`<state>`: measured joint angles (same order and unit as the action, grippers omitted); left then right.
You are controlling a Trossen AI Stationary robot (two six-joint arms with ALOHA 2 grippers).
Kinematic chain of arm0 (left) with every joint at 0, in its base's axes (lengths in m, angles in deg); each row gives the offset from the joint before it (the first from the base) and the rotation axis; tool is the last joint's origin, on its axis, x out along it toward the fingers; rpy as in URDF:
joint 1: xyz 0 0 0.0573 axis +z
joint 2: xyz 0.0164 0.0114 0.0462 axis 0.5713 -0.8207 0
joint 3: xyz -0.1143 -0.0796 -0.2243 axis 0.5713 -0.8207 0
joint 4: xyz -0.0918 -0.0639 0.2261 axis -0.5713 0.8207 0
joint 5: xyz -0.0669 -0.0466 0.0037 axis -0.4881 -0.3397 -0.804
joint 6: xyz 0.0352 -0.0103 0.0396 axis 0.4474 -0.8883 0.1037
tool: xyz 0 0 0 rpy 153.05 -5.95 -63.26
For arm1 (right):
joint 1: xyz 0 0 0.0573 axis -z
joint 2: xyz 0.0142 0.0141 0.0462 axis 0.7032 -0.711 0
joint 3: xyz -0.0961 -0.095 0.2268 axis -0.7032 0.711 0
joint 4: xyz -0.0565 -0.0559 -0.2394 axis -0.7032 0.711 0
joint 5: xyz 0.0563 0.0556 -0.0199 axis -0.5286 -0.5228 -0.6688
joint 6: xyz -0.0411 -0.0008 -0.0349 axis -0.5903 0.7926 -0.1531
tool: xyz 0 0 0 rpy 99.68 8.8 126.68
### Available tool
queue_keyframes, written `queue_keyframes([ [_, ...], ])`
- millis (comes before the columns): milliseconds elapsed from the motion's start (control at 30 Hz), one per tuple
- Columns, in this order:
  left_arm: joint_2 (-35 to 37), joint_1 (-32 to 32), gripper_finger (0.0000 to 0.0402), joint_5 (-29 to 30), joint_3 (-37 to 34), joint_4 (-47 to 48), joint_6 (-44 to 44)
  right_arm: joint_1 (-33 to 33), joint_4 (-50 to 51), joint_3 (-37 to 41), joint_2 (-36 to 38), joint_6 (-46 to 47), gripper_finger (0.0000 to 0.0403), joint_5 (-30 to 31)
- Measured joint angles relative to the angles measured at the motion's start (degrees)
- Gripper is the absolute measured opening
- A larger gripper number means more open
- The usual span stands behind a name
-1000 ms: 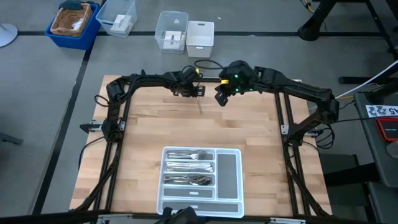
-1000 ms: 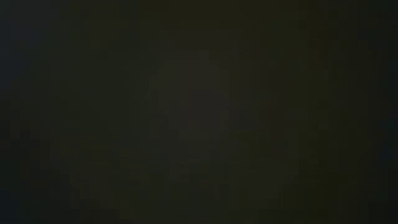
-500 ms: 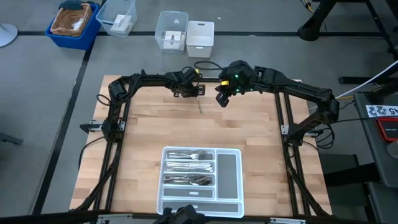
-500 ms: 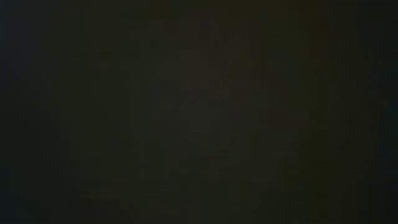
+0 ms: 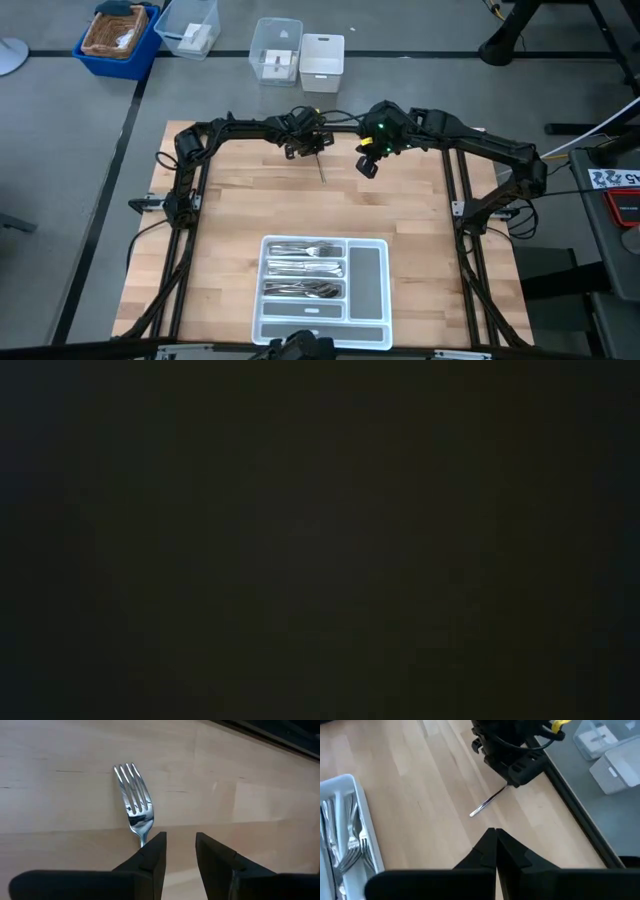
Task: Sort silverware
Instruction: Put the silver fork into the top section of the white silverware tray
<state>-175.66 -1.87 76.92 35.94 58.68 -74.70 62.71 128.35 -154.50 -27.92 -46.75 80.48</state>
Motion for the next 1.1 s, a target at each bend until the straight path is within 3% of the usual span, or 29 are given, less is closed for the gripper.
queue_keyframes([
  [333, 0.0, -0.7, 0.0095, -0.2, 0.0, 0.4, -6.4, 0.0, -0.1, 0.0, 0.2, -5.8, 0.0005, 0.1],
  [633, 0.0, -3.1, 0.0095, 2.2, 0.0, 10.8, -11.7, 0.0, -0.1, 0.0, 0.2, -8.8, 0.0005, 0.1],
  [1100, 0.0, -3.2, 0.0095, 3.3, 1.7, 5.7, -14.0, 0.0, -0.1, 0.0, 0.2, -9.0, 0.0005, 0.0],
])
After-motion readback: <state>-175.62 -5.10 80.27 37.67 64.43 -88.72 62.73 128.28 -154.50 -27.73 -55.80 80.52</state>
